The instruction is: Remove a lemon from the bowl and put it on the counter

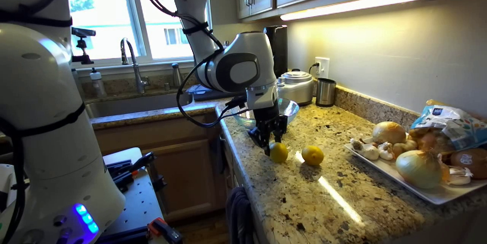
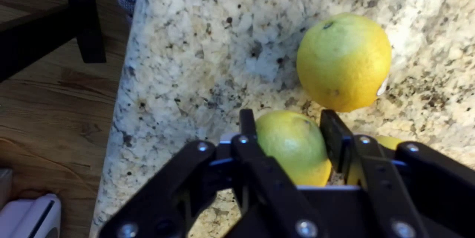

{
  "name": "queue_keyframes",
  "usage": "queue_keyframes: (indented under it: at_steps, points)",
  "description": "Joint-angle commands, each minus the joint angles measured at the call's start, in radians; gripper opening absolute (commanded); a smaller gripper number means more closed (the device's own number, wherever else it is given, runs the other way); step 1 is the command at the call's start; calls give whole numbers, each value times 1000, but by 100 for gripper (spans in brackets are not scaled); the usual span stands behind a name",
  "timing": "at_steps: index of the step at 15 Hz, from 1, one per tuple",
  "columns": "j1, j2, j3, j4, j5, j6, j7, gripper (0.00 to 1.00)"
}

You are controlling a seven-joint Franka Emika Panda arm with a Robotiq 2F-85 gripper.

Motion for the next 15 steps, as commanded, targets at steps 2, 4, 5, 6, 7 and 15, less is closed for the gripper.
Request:
queue_keyframes:
  at_steps: [2,4,5,6,7,15]
  points:
    - [31,14,-23,4,49,7,-41,47]
    - [31,15,-23,4,50,7,-42,47]
    - [31,15,-23,5,50,7,-42,47]
    - [31,15,-23,5,50,7,-42,22]
    - [30,20,-21,7,59,9,-48,22]
    - [29,69,-5,51,166,3,-146,22]
